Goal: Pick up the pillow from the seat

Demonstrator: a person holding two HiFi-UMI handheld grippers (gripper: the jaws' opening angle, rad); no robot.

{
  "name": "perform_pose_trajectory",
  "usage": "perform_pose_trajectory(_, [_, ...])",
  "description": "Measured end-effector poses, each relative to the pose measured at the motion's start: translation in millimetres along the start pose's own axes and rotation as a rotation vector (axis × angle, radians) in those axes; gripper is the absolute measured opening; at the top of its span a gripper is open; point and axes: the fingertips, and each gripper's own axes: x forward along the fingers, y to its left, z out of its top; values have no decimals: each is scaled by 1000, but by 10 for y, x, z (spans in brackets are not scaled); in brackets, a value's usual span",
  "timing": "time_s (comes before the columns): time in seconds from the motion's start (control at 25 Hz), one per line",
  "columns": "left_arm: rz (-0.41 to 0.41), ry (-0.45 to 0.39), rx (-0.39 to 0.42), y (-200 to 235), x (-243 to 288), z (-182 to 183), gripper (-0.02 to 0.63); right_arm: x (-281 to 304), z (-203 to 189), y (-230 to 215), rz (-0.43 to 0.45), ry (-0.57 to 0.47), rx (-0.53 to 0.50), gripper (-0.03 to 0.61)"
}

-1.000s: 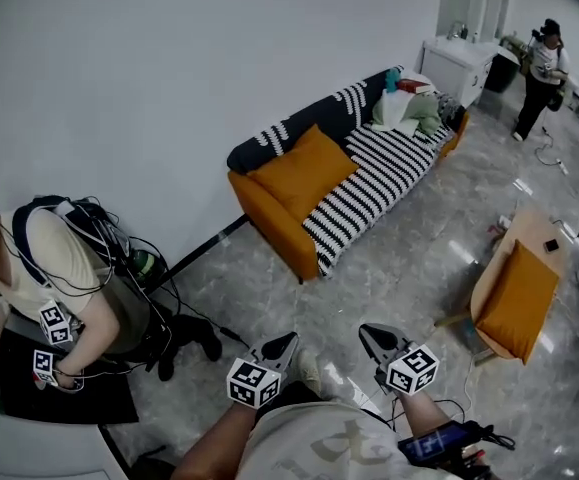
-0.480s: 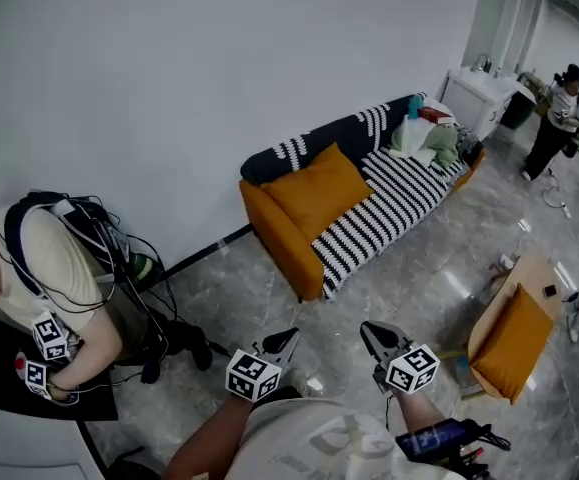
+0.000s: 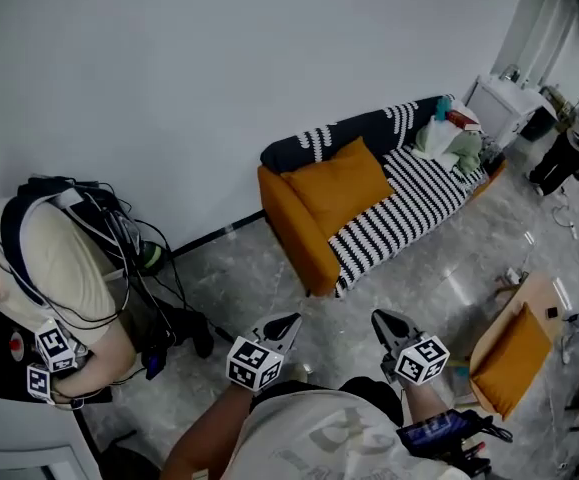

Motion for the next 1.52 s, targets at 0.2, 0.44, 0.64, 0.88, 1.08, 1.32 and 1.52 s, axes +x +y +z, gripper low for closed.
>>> perform_pose_trajectory(0.2, [29,5,-20,235,58,40,11,252,77,-102,21,2,-4,14])
perform_pose_trajectory(0.44, [65,4,-43,356,332,86,11,549,43,-325,81,26,16,14])
perform_pose_trajectory(0.64, [122,3,-70,429,606,110,11,777,97,-603,149,38,12,14])
perform_pose_trajectory(0.88, [177,7,-91,442,1035,215,11,937,251,-1015,215,44,-1,14])
perform_pose_trajectory(1.08, [194,11,-86,316,1560,346,11,916,356,-1550,235,42,10,14])
perform_pose_trajectory(1.32, [230,6,-86,262,2009,530,11,909,484,-2005,269,52,18,14])
perform_pose_trajectory(1.52, [256,0,-91,217,2274,635,11,891,600,-2268,294,59,3,14])
